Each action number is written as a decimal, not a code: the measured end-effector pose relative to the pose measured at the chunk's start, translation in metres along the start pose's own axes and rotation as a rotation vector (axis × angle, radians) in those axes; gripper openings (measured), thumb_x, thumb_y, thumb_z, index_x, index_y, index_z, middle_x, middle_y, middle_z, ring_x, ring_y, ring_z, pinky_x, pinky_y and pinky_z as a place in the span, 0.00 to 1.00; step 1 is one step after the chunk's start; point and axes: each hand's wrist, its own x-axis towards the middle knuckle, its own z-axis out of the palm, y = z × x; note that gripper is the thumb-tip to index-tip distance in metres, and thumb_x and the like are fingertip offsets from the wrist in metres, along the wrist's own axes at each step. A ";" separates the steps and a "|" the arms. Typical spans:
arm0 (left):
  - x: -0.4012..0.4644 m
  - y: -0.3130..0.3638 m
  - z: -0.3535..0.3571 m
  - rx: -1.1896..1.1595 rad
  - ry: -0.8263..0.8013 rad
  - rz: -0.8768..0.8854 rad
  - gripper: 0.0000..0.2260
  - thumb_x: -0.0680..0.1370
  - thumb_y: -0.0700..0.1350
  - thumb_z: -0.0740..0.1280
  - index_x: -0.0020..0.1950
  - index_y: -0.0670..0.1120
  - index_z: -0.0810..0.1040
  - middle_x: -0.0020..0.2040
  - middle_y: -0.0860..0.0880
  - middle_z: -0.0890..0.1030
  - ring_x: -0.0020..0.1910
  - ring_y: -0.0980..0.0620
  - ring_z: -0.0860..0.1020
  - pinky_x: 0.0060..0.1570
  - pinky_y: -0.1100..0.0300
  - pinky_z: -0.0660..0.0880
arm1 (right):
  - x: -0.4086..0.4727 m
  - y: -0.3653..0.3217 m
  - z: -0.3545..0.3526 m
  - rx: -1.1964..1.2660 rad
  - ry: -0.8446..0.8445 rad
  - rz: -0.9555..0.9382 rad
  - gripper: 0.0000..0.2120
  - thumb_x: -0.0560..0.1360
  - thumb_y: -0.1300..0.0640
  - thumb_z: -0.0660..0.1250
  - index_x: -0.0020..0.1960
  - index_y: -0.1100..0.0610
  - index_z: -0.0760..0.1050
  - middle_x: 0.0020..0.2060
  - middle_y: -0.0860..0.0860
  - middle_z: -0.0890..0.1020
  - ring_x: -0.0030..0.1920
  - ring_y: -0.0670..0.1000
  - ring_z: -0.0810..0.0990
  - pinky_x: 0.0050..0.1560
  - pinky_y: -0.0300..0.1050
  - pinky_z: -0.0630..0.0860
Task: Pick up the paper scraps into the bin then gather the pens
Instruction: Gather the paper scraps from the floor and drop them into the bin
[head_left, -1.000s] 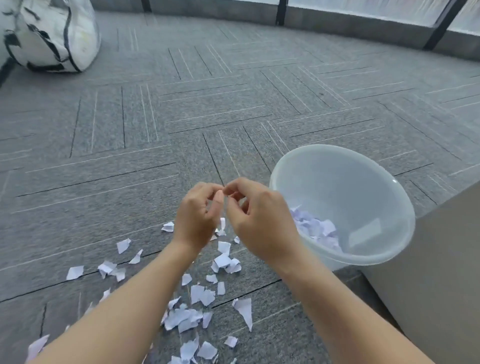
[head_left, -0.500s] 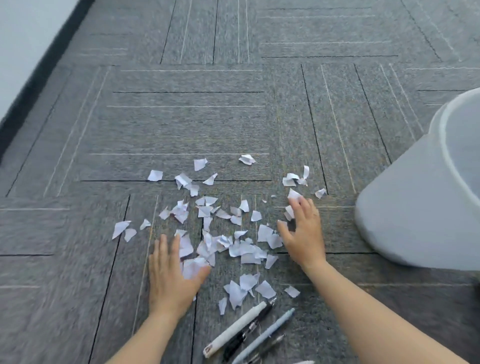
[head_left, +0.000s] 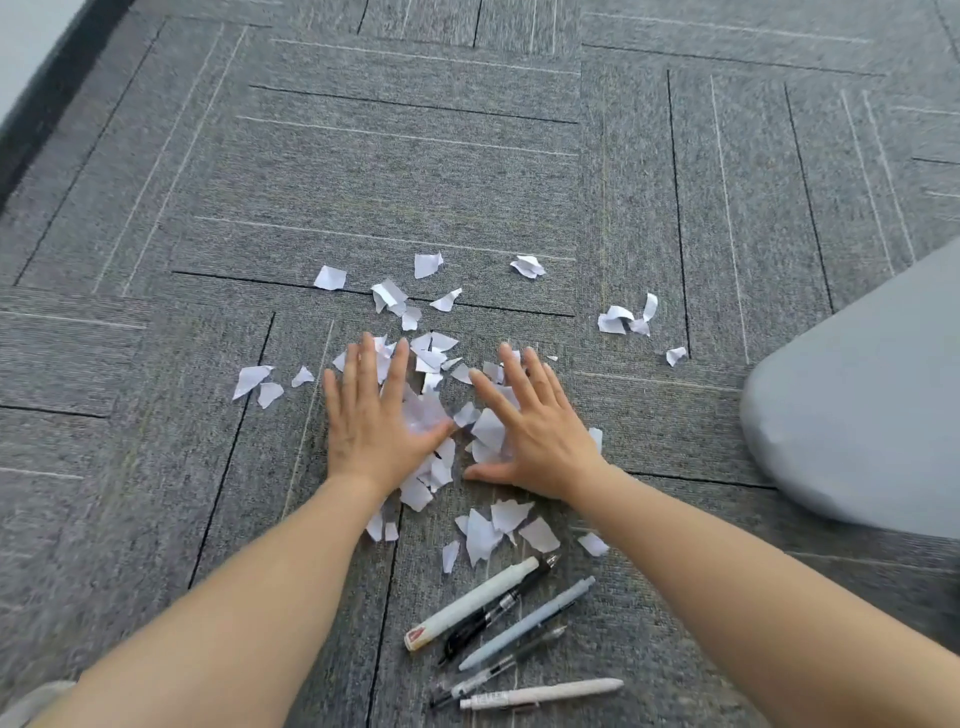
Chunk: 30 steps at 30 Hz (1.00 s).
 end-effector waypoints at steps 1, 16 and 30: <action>0.008 -0.002 -0.001 -0.005 -0.009 -0.028 0.48 0.67 0.75 0.56 0.75 0.55 0.34 0.77 0.43 0.38 0.76 0.44 0.39 0.72 0.45 0.39 | 0.008 0.000 -0.001 0.004 -0.002 -0.012 0.50 0.67 0.22 0.54 0.77 0.44 0.35 0.77 0.57 0.36 0.75 0.61 0.33 0.75 0.59 0.39; -0.011 -0.020 -0.005 -0.361 0.018 0.436 0.12 0.76 0.49 0.60 0.52 0.45 0.78 0.49 0.50 0.75 0.49 0.51 0.69 0.49 0.49 0.72 | 0.003 -0.004 -0.001 0.115 0.266 -0.293 0.08 0.76 0.56 0.63 0.50 0.60 0.76 0.46 0.55 0.77 0.44 0.55 0.73 0.45 0.53 0.75; -0.038 -0.015 0.008 -0.053 0.080 0.558 0.12 0.77 0.52 0.58 0.50 0.46 0.75 0.41 0.49 0.75 0.38 0.49 0.71 0.37 0.55 0.72 | -0.005 -0.018 0.005 -0.079 0.173 -0.426 0.08 0.77 0.53 0.66 0.47 0.57 0.71 0.39 0.54 0.75 0.31 0.54 0.75 0.24 0.47 0.70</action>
